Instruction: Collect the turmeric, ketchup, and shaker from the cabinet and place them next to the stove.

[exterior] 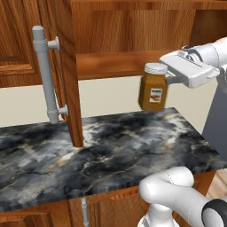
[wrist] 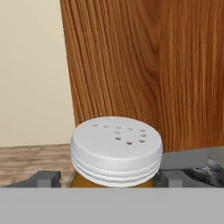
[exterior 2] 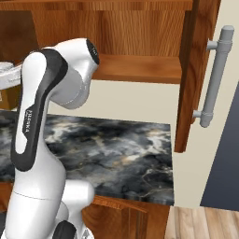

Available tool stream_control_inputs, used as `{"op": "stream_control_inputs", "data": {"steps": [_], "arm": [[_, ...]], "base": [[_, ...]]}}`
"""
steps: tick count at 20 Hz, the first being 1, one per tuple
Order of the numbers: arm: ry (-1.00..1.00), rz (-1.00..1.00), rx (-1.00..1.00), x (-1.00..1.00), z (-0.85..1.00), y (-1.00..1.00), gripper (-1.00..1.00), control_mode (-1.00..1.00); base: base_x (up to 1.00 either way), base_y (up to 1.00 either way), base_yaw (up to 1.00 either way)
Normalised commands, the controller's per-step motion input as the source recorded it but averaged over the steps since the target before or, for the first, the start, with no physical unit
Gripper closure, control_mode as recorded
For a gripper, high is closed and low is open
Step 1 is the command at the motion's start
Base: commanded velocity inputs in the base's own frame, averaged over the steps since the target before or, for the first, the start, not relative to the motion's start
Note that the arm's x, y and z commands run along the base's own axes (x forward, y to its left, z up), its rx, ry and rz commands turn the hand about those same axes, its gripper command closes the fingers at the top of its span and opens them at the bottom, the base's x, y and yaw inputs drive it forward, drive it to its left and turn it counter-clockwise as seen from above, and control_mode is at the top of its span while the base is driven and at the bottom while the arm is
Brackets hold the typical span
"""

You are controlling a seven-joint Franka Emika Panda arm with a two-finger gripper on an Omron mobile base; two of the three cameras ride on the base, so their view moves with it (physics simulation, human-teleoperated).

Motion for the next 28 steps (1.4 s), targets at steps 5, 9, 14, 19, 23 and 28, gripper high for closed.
{"op": "stream_control_inputs", "data": {"steps": [5, 9, 14, 19, 23, 28], "arm": [[-0.06, 0.24, -0.13, -0.99, 0.0, 0.0, 1.0, -1.0], [-0.08, 0.22, -0.12, -1.0, 0.08, -0.07, 1.0, -1.0], [-0.05, 0.19, -0.07, -0.84, 0.07, -0.23, 1.0, -1.0], [0.0, 0.08, 0.0, -0.2, 0.0, -0.09, 1.0, -1.0], [0.0, 0.0, 0.0, 0.0, 0.0, 0.0, 1.0, -1.0], [0.0, 0.0, 0.0, 0.03, 0.0, 0.0, 1.0, -1.0]], "base": [[0.0, 0.0, 0.0], [0.0, 0.0, 0.0], [0.0, 0.0, 0.0], [0.0, 0.0, 0.0], [0.0, 0.0, 0.0], [0.0, 0.0, 0.0]]}}
